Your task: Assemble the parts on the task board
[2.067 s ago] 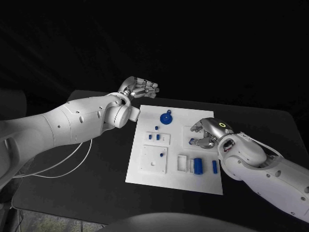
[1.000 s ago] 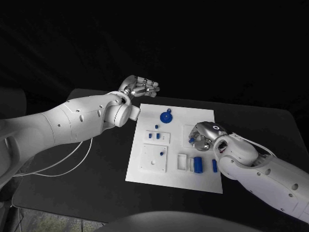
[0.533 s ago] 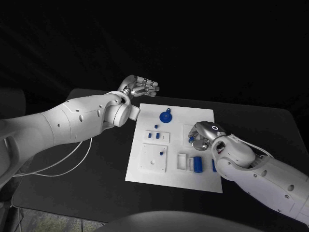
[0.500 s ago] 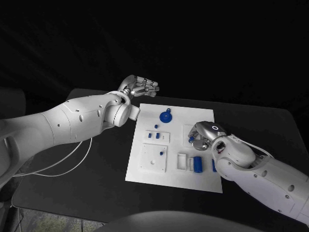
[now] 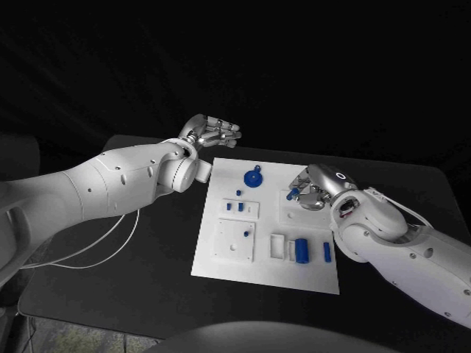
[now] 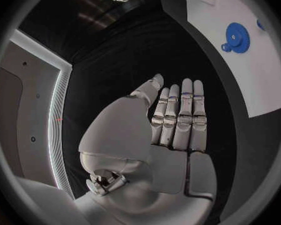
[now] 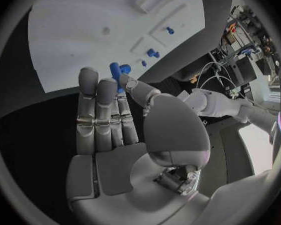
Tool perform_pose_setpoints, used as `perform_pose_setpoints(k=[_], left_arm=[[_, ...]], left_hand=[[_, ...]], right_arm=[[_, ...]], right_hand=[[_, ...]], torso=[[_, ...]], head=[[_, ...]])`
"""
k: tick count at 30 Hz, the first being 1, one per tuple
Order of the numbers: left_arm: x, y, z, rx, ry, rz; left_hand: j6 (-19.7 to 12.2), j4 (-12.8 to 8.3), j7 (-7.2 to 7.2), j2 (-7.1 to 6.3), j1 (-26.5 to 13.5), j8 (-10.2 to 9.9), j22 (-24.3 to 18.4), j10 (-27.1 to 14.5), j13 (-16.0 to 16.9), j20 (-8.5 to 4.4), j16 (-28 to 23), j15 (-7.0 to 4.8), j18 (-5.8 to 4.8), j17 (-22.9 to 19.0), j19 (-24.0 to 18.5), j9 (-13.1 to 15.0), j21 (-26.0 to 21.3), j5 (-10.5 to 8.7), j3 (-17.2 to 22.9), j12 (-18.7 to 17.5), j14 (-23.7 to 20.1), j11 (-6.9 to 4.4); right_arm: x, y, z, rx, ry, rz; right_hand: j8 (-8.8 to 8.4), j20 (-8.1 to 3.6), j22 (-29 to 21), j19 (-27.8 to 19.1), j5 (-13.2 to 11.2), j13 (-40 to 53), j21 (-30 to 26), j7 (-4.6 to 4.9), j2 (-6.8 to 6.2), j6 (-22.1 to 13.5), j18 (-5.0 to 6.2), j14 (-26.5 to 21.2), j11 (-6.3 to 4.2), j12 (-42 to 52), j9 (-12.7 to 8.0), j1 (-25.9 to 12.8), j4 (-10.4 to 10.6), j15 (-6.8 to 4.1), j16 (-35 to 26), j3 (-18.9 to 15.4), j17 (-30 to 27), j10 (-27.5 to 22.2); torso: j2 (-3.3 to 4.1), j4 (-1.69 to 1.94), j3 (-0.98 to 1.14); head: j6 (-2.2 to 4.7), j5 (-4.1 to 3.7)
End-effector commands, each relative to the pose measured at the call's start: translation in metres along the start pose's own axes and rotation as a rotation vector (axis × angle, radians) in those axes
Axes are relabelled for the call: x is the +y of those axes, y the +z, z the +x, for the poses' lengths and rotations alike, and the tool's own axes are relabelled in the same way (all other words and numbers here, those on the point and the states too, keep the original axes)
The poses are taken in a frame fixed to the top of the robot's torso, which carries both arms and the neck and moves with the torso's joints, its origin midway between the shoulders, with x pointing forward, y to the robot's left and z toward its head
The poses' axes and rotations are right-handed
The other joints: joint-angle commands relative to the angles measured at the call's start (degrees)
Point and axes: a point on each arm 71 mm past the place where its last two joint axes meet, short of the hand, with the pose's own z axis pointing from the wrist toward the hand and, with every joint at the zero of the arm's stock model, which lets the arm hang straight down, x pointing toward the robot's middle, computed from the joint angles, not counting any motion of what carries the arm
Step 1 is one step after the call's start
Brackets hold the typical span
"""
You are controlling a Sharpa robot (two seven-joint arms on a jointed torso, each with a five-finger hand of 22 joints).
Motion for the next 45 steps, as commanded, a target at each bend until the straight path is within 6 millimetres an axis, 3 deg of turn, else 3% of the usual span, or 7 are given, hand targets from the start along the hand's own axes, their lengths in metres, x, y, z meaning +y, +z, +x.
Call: perform_pose_setpoints(k=[1, 7, 14, 22, 31, 39, 45], left_arm=[[-0.001, 0.001, 0.002, 0.014, -0.005, 0.008], [-0.001, 0.001, 0.002, 0.012, -0.004, 0.008], [-0.002, 0.003, 0.005, 0.015, -0.003, 0.011], [-0.003, 0.004, 0.009, 0.018, -0.004, 0.014], [-0.003, 0.005, 0.011, 0.024, -0.006, 0.015], [-0.003, 0.004, 0.011, 0.026, -0.007, 0.014], [-0.003, 0.004, 0.011, 0.028, -0.007, 0.013]], left_hand=[[-0.2, 0.27, -0.15, -0.12, -0.2, -0.25, -0.06, -0.48, -0.02, 0.0, -0.19, -0.12, -0.02, 0.09, 0.32, 0.05, 0.2, -0.26, -0.13, 0.16, 0.1, -0.11], [-0.18, 0.31, -0.16, -0.13, -0.16, -0.26, -0.2, -0.48, -0.02, -0.01, -0.25, -0.09, -0.09, 0.14, 0.26, 0.05, 0.22, -0.27, -0.18, 0.17, -0.01, -0.11], [-0.14, 0.32, -0.16, -0.16, -0.15, -0.24, -0.26, -0.48, -0.02, 0.0, -0.25, -0.09, -0.1, 0.15, 0.25, 0.05, 0.23, -0.29, -0.2, 0.16, -0.04, -0.1], [-0.14, 0.32, -0.16, -0.16, -0.15, -0.24, -0.26, -0.48, -0.02, 0.0, -0.25, -0.09, -0.1, 0.15, 0.25, 0.05, 0.23, -0.29, -0.2, 0.16, -0.04, -0.1], [-0.17, 0.4, -0.16, -0.12, -0.15, -0.26, -0.41, -0.46, -0.02, 0.0, -0.25, -0.08, -0.1, 0.18, 0.26, 0.05, 0.26, -0.29, -0.22, 0.16, -0.07, -0.11], [-0.17, 0.4, -0.16, -0.12, -0.15, -0.26, -0.41, -0.46, -0.02, 0.0, -0.25, -0.08, -0.1, 0.18, 0.26, 0.05, 0.26, -0.29, -0.22, 0.16, -0.07, -0.11], [-0.2, 0.48, -0.16, -0.09, -0.17, -0.26, -0.69, -0.5, -0.02, 0.02, -0.25, -0.07, -0.11, 0.2, 0.25, 0.05, 0.29, -0.31, -0.24, 0.17, -0.12, -0.1]], right_arm=[[0.007, -0.002, -0.001, 0.038, 0.058, -0.002], [0.035, -0.002, 0.004, 0.04, 0.076, -0.083], [0.084, -0.006, 0.039, 0.089, 0.029, -0.229], [0.118, -0.016, 0.073, 0.147, -0.018, -0.333], [0.129, -0.024, 0.092, 0.179, -0.06, -0.379], [0.128, -0.029, 0.101, 0.19, -0.121, -0.394], [0.126, -0.031, 0.106, 0.173, -0.16, -0.386]], right_hand=[[0.27, -0.35, 0.06, 2.16, 0.28, -0.12, 0.1, -0.41, 0.11, 1.0, 0.9, 0.0, -1.44, 0.19, 0.66, -0.3, -0.14, -0.28, -0.24, -0.15, 0.01, 1.71], [0.25, -0.35, 0.03, 2.16, 0.3, -0.12, 0.0, -0.39, 0.29, 0.93, 0.88, 0.0, -1.43, 0.19, 0.73, -0.22, -0.14, -0.28, -0.28, -0.45, 0.02, 1.68], [0.26, -0.33, 0.03, 2.16, 0.34, -0.11, -0.05, -0.4, 0.28, 0.95, 0.89, -0.01, -1.43, 0.19, 0.8, -0.22, -0.24, -0.26, -0.3, -0.4, 0.01, 1.7], [0.25, -0.31, 0.02, 2.16, 0.43, -0.1, -0.19, -0.38, 0.26, 0.9, 0.97, 0.01, -1.4, 0.19, 0.93, -0.36, -0.44, -0.25, -0.32, -0.05, -0.05, 1.68], [0.25, -0.28, 0.26, 2.15, 0.94, -0.08, 0.1, -0.41, 0.08, 0.95, 1.03, 0.0, -1.41, 0.2, 1.13, -0.65, -0.67, -0.25, -0.24, 0.45, -0.1, 1.77], [0.25, -0.29, 0.51, 2.13, 0.97, -0.08, 0.36, -0.44, -0.05, 1.07, 1.02, -0.02, -1.43, 0.2, 1.25, -0.74, -0.74, -0.26, -0.2, 0.67, -0.14, 1.88], [0.24, -0.31, 0.8, 2.13, 0.8, -0.08, 0.65, -0.47, -0.23, 1.18, 1.0, 0.02, -1.46, 0.18, 1.33, -0.74, -0.71, -0.28, -0.09, 0.95, -0.14, 2.01]], torso=[[0.03, -0.05, -0.02], [-0.01, -0.01, 0.04], [0.04, 0.23, 0.01], [-0.05, 0.07, -0.15], [-0.05, 0.02, -0.03], [-0.05, -0.08, 0.03], [-0.02, -0.06, 0.01]], head=[[-0.1, 0.28], [-0.19, 0.74], [-0.36, 1.28], [-0.75, 2.07], [-1.08, 2.79], [-1.41, 3.47], [-1.45, 3.55]])
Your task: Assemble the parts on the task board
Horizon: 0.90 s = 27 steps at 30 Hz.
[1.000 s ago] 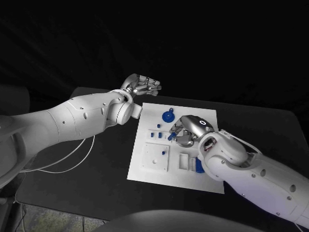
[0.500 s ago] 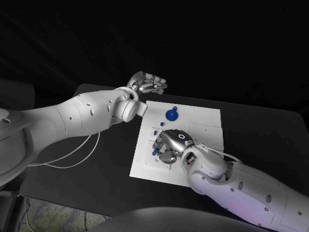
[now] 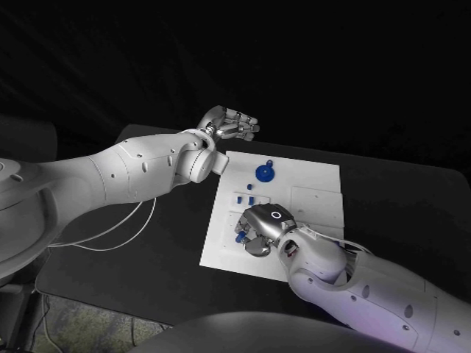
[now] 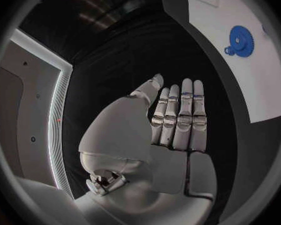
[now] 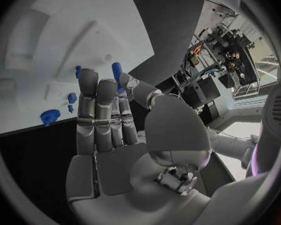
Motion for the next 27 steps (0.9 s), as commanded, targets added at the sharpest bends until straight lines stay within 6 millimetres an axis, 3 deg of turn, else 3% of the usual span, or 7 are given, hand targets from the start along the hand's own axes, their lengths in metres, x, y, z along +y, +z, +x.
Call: perform_pose_setpoints(k=[1, 11, 27], left_arm=[[-0.002, 0.0, 0.003, 0.018, -0.005, 0.01], [-0.002, 0.0, 0.004, 0.022, -0.007, 0.01], [-0.002, 0.001, 0.005, 0.027, -0.008, 0.007]], left_hand=[[-0.2, 0.33, -0.16, -0.09, -0.17, -0.26, -0.22, -0.3, -0.02, 0.02, -0.25, -0.07, -0.11, 0.08, 0.25, 0.05, 0.29, -0.31, -0.08, 0.17, -0.12, 0.1], [-0.2, 0.33, -0.16, -0.09, -0.17, -0.26, -0.22, -0.3, -0.02, 0.02, -0.25, -0.07, -0.11, 0.08, 0.25, 0.05, 0.29, -0.31, -0.08, 0.17, -0.12, 0.1], [-0.3, 0.52, -0.14, -0.07, -0.28, -0.25, -0.71, -0.44, -0.02, 0.07, -0.25, -0.02, -0.1, 0.11, 0.32, 0.05, 0.3, -0.32, -0.19, 0.16, -0.2, 0.15]], right_arm=[[0.001, 0.0, 0.001, -0.018, -0.069, 0.001], [-0.001, 0.0, 0.004, -0.024, -0.085, 0.037], [-0.004, 0.001, 0.012, 0.017, -0.096, 0.055]], right_hand=[[0.23, -0.35, 0.24, 2.13, 0.18, 0.02, 0.44, -0.13, 0.38, 0.53, 0.86, 0.01, -0.64, 0.06, 1.27, 0.17, 0.05, -0.29, -0.09, 0.48, -0.06, 1.24], [0.22, -0.37, 0.38, 2.1, 0.01, 0.02, 0.4, -0.16, 0.27, 0.6, 0.88, -0.05, -0.66, 0.07, 1.31, 0.21, 0.06, -0.31, -0.08, 0.71, -0.09, 1.32], [0.23, -0.36, 0.54, 2.07, -0.02, 0.03, 0.4, -0.15, 0.24, 0.6, 0.88, -0.05, -0.66, 0.07, 1.33, 0.24, 0.05, -0.3, -0.05, 0.71, -0.13, 1.33]], torso=[[0.05, 0.01, 0.0], [0.01, 0.04, -0.09], [0.01, -0.01, -0.04]], head=[[0.0, 0.06], [-0.05, -0.01], [-0.2, 0.21]])
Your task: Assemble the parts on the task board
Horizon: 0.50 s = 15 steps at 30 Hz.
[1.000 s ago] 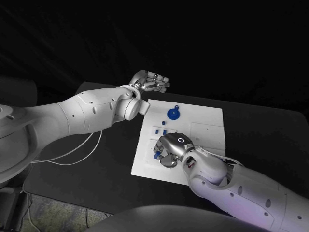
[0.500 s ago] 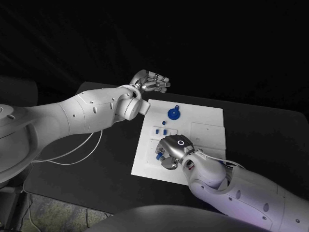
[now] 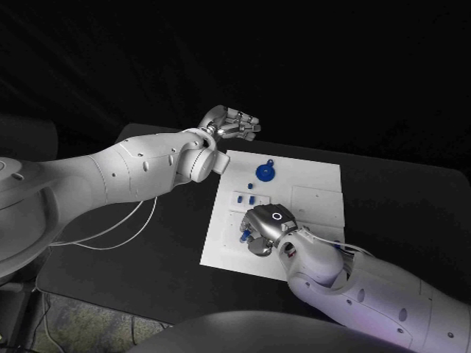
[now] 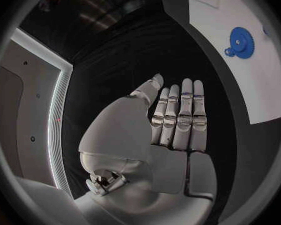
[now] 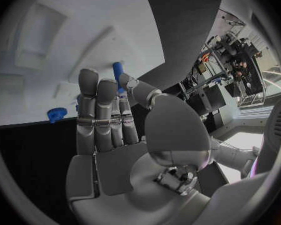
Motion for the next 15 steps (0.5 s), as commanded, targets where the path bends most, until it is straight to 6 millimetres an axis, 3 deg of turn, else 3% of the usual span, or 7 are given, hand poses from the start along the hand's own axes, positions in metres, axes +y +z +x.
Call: perform_pose_setpoints(k=[1, 15], left_arm=[[-0.0017, 0.0004, 0.0033, 0.019, -0.006, 0.008], [-0.0016, 0.0003, 0.0031, 0.019, -0.005, 0.007]], left_hand=[[-0.3, 0.34, -0.14, -0.07, -0.28, -0.25, -0.25, -0.44, -0.02, 0.07, -0.25, -0.02, -0.11, 0.06, 0.32, 0.05, 0.3, -0.32, -0.01, 0.16, -0.2, 0.15], [-0.3, 0.34, -0.14, -0.07, -0.28, -0.25, -0.25, -0.44, -0.02, 0.07, -0.25, -0.02, -0.11, 0.06, 0.32, 0.05, 0.3, -0.32, -0.01, 0.16, -0.2, 0.15]], right_arm=[[0.0005, -0.0009, 0.0049, 0.028, -0.02, -0.001], [0.0044, -0.0031, 0.0058, 0.015, -0.001, -0.011]], right_hand=[[0.2, -0.46, 0.05, 1.97, 0.1, 0.08, 0.16, -0.01, 0.25, 0.34, 0.59, -0.14, -0.56, 0.16, 1.27, 0.21, -0.02, -0.39, -0.05, 0.33, -0.06, 0.81], [0.22, -0.47, 0.1, 1.98, 0.13, 0.08, 0.01, -0.02, 0.31, 0.38, 0.58, -0.17, -0.57, 0.16, 1.3, 0.23, -0.04, -0.4, -0.03, 0.17, -0.08, 0.84]], torso=[[-0.01, -0.04, 0.0], [0.02, -0.02, 0.02]], head=[[-0.07, 0.1], [-0.23, 0.24]])
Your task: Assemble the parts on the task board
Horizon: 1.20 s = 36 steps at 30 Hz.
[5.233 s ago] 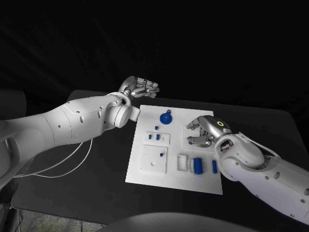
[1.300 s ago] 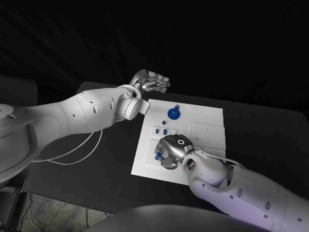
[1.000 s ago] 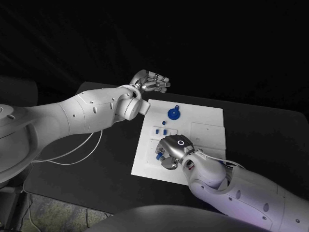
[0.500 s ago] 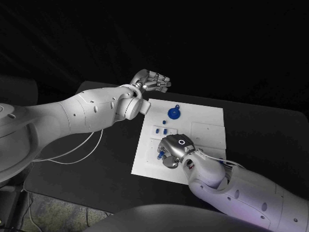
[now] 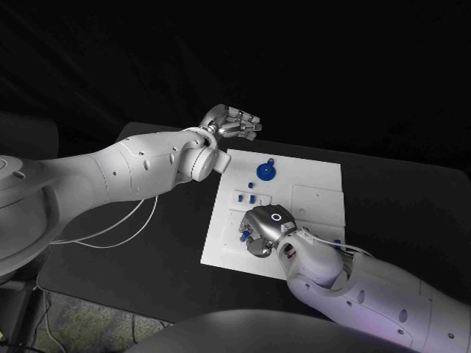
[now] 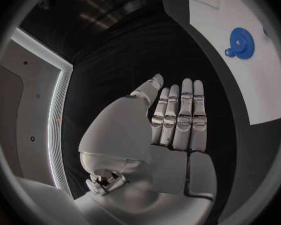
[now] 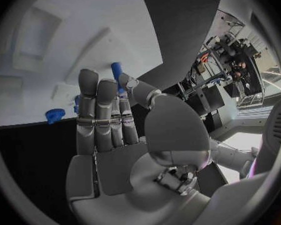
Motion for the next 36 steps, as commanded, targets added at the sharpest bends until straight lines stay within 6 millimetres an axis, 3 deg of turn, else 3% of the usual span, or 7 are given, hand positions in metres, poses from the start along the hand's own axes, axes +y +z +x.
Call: perform_pose_setpoints(k=[1, 36], left_arm=[[-0.002, 0.0, 0.003, 0.016, -0.005, 0.009], [-0.002, 0.0, 0.003, 0.02, -0.006, 0.008]], left_hand=[[-0.3, 0.34, -0.14, -0.07, -0.28, -0.25, -0.05, -0.44, -0.02, 0.07, -0.25, -0.02, -0.1, 0.07, 0.32, 0.05, 0.3, -0.32, -0.01, 0.16, -0.2, 0.15], [-0.31, 0.52, -0.16, -0.1, -0.22, -0.25, -0.9, -0.53, -0.02, 0.11, -0.26, 0.01, -0.1, 0.09, 0.42, 0.05, 0.37, -0.31, -0.14, 0.16, -0.29, 0.17]], right_arm=[[0.001, -0.002, 0.003, 0.007, 0.003, 0.0], [0.0, 0.004, 0.012, 0.029, -0.012, 0.032]], right_hand=[[0.29, -0.49, 0.07, 2.0, 0.14, 0.08, 0.0, -0.05, 0.29, 0.44, 0.65, -0.18, -0.58, 0.22, 1.05, 0.21, -0.07, -0.42, -0.03, 0.23, -0.09, 0.91], [0.27, -0.5, 0.33, 1.98, 0.15, 0.08, -0.1, -0.05, 0.27, 0.43, 0.64, -0.21, -0.57, 0.21, 1.08, 0.24, -0.12, -0.42, -0.01, 0.29, -0.12, 0.91]], torso=[[0.02, 0.05, 0.01], [0.05, 0.08, 0.03]], head=[[-0.02, -0.01], [-0.1, 0.01]])
